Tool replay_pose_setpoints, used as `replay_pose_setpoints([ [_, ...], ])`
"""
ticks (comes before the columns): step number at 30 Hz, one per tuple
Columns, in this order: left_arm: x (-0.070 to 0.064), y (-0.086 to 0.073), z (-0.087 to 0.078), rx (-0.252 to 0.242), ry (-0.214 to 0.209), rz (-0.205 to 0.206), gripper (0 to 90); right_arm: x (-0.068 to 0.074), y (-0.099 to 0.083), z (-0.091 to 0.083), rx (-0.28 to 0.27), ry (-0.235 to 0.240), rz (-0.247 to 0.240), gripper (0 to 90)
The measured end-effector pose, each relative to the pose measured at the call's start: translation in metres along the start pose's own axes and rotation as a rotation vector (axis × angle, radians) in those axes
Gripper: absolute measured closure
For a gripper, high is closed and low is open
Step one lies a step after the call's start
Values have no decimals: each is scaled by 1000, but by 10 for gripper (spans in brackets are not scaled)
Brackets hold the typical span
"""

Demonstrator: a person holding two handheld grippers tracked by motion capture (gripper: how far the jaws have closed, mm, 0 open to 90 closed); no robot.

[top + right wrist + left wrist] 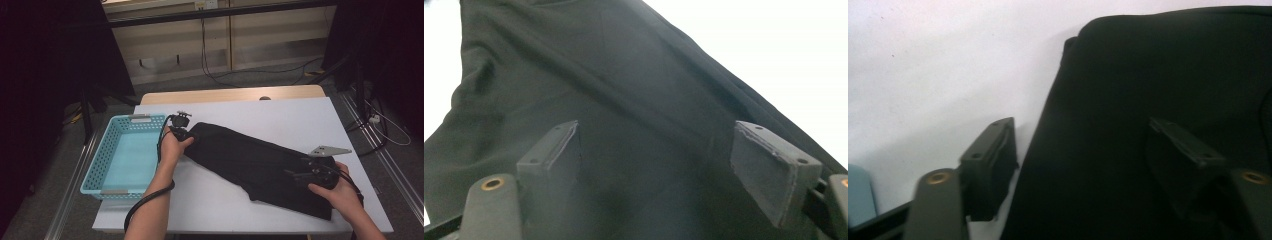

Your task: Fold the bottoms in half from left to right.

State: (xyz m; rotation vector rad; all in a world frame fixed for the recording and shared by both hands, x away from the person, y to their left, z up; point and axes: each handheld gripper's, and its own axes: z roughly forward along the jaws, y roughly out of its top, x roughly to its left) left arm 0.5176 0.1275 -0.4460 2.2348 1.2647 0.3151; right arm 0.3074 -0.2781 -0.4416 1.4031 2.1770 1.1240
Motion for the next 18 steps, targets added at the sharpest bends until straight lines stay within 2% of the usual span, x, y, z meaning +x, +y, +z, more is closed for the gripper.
replay_pose_setpoints([
  [6,-3,2,-4,32,-37,-40,625,1,1,1,2,1,0,202],
  [8,-3,2,-4,39,-70,-69,717,2,1,1,3,5,-1,202],
  [9,-2,2,-4,45,-106,-85,779,3,1,1,3,6,-2,202],
  [10,-3,2,-4,44,-117,-94,832,4,2,1,4,8,-3,202],
  [13,-5,3,-4,51,-104,-81,838,5,2,1,2,11,-5,202],
  [17,-6,6,-5,57,-112,-115,844,5,3,0,-7,19,-4,200],
  [18,-6,6,-5,56,-111,-110,844,4,3,-1,-8,20,-2,199],
])
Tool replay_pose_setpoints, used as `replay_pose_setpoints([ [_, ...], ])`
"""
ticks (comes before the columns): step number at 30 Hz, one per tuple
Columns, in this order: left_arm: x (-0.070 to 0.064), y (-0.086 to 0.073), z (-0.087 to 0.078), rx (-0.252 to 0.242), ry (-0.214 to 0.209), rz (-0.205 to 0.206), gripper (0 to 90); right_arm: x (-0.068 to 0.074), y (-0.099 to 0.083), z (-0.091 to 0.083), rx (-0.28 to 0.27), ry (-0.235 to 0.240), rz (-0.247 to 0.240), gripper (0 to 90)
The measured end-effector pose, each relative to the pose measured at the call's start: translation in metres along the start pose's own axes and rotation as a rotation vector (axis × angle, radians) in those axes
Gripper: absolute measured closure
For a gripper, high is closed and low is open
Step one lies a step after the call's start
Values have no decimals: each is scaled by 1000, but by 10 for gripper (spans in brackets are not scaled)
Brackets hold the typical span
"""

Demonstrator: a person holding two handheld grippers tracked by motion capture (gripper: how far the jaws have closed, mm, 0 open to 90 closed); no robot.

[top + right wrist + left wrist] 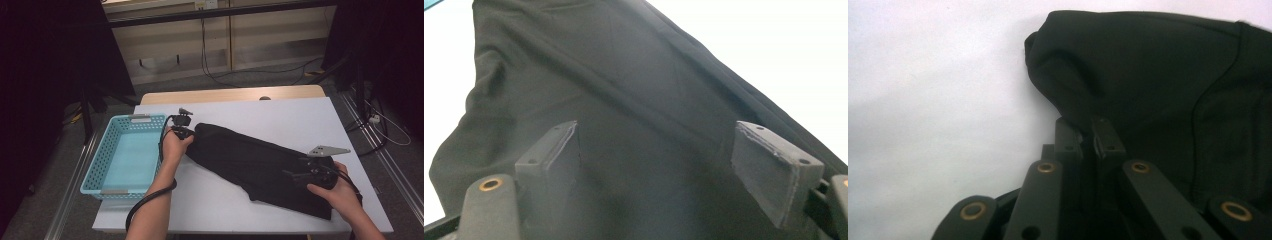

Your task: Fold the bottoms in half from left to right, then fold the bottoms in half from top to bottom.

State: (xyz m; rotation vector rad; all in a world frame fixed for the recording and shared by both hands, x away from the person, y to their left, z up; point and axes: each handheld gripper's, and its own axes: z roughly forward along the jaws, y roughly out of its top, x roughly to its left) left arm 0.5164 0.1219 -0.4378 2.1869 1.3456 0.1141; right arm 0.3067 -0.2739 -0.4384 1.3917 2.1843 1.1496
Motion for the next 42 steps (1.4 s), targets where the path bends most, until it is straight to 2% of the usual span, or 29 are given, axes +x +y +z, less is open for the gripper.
replay_pose_setpoints([
  [8,1,12,-19,-17,-53,-25,848,-4,-2,0,-6,0,14,172],
  [14,0,19,-29,-6,-47,-25,849,-5,0,-1,-21,8,18,163],
  [17,1,22,-33,-8,-58,-37,849,-6,0,0,-20,14,22,160],
  [31,2,32,-44,15,-36,-43,850,-5,4,6,-20,33,8,149],
  [42,2,39,-55,5,-20,-49,851,-2,5,6,-22,46,-10,135],
])
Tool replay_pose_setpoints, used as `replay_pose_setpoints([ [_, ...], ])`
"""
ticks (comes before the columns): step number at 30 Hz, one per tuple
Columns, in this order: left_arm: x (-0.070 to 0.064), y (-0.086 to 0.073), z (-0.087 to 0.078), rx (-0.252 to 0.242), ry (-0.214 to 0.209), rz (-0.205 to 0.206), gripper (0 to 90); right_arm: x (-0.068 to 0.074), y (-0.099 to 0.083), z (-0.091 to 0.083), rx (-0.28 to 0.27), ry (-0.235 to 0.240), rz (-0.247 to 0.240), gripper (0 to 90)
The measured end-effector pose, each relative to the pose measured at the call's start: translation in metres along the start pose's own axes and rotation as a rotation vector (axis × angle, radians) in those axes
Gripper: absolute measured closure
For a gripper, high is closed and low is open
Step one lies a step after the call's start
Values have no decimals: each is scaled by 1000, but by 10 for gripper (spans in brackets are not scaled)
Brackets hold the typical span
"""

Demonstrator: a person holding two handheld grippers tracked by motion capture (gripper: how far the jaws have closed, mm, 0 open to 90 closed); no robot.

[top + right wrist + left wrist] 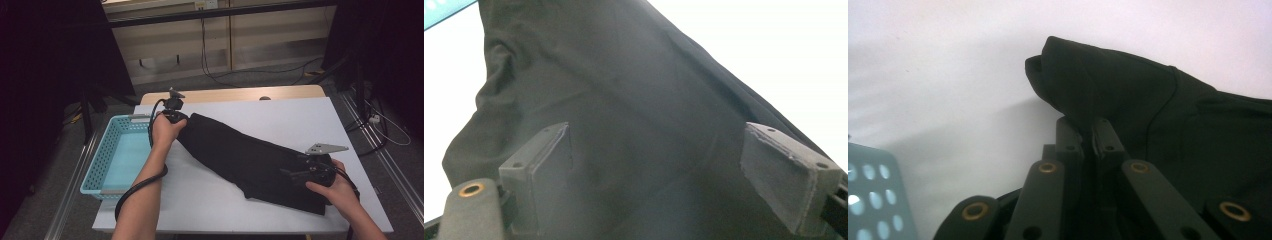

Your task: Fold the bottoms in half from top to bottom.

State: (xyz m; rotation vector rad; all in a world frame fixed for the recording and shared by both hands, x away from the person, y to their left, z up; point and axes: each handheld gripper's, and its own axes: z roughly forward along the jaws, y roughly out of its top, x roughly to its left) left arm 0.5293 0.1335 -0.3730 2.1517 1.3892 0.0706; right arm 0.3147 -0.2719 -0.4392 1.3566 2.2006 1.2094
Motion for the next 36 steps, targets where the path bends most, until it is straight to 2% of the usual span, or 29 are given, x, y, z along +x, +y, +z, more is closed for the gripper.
replay_pose_setpoints([
  [3,1,1,-2,5,5,6,851,0,2,2,0,4,-7,131],
  [11,8,0,-9,-1,6,-17,851,0,3,4,4,8,-10,129],
  [16,12,4,-17,-9,41,-19,851,-1,2,4,3,10,-3,129],
  [24,15,17,-42,-28,88,-11,851,-1,3,2,-3,12,1,129],
  [27,12,18,-46,-22,76,-12,851,-1,3,2,-1,14,-4,129],
  [31,7,16,-42,-14,65,6,851,0,3,2,1,16,-5,129],
  [36,3,12,-34,-3,30,6,850,1,3,1,-3,15,-5,129],
])
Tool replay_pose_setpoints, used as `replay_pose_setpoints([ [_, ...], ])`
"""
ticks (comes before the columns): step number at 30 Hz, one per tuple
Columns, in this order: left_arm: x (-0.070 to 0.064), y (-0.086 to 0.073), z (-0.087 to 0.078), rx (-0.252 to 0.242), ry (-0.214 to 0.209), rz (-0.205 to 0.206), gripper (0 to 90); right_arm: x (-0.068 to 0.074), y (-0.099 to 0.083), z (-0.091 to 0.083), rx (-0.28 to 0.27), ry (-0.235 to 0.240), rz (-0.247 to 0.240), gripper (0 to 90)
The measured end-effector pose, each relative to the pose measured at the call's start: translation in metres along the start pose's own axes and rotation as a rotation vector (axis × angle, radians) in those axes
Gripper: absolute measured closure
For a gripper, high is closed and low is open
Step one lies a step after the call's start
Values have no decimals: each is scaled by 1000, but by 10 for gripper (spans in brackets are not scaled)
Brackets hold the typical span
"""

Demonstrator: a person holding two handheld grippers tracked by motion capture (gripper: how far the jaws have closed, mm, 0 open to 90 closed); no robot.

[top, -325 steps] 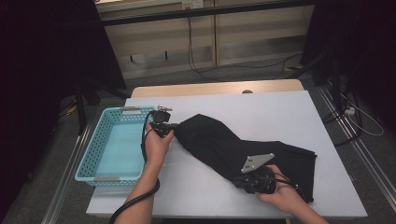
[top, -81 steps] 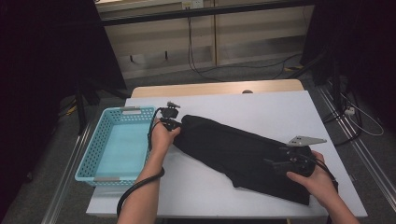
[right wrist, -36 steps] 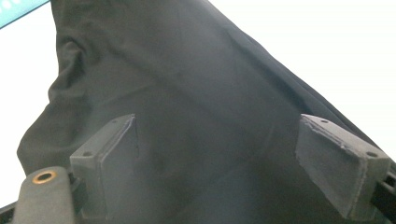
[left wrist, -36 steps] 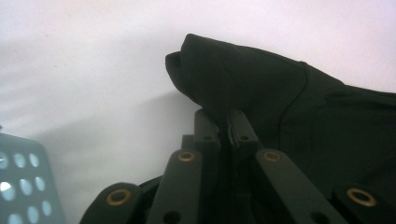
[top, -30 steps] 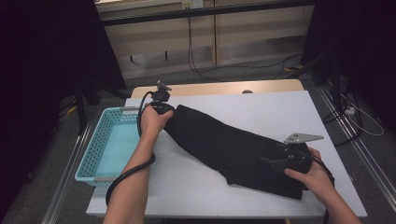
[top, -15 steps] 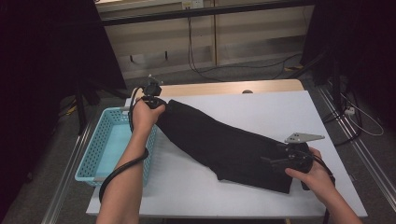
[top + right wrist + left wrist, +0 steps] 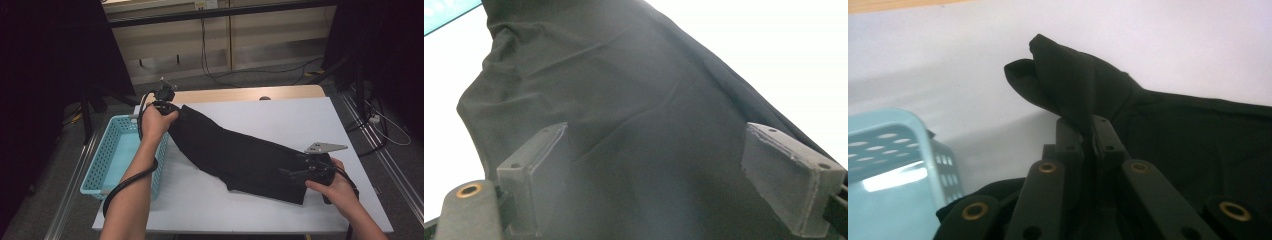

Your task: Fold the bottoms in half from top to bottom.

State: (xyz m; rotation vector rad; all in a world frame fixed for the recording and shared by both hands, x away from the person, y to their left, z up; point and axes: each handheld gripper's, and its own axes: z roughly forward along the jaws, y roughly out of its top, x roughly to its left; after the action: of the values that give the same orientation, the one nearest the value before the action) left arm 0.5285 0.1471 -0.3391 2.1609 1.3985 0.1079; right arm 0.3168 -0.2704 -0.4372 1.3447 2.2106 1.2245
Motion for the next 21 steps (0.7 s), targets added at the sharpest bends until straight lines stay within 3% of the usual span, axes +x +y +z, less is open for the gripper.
replay_pose_setpoints([
  [7,-11,-2,3,-3,-49,20,851,1,0,1,6,5,-7,129],
  [10,-20,-3,3,-6,-85,44,850,2,-1,2,6,6,-7,129],
  [21,-58,-10,15,-17,-154,121,849,5,-1,1,11,2,-17,129],
])
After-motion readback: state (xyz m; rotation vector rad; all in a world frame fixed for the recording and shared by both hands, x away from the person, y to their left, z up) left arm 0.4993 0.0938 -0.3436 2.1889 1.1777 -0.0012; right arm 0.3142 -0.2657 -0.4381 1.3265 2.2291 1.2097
